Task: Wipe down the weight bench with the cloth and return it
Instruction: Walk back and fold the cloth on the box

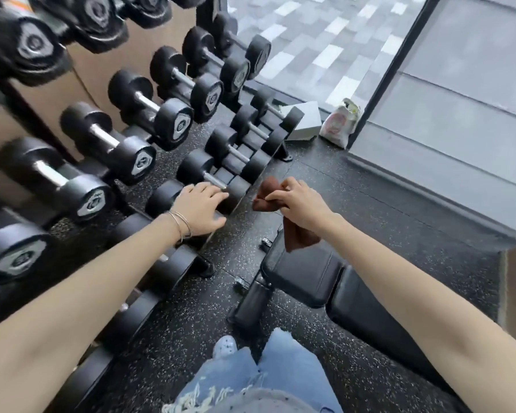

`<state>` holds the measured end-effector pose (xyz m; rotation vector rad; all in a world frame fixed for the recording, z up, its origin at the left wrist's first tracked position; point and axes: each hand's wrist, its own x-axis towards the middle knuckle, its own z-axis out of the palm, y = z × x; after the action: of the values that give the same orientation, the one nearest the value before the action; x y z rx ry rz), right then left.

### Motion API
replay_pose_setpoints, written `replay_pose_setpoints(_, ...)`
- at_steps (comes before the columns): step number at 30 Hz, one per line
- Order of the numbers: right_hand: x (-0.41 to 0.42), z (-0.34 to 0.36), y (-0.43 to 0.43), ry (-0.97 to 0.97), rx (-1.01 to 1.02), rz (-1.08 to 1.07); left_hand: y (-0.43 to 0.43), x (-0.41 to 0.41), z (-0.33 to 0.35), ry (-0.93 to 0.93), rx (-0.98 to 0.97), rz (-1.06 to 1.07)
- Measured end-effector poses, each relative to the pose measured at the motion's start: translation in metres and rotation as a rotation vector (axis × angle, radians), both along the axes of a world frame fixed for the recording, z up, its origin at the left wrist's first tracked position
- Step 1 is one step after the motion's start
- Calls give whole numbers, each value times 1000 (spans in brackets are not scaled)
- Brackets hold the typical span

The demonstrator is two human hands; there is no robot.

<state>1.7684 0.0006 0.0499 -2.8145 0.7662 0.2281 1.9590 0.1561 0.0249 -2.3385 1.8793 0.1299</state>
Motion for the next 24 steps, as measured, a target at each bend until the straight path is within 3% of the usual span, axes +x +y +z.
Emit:
replay_pose_setpoints(9,22,11,7,5,-17,242,45,-14,17,-41,-84,255)
replay_pose_setpoints(15,12,16,-3,16,-62,439,67,-69,22,-2,-162,470)
replay_pose_setpoints(24,6,11,42,42,-65,792,139,-163,14,13,-98,816)
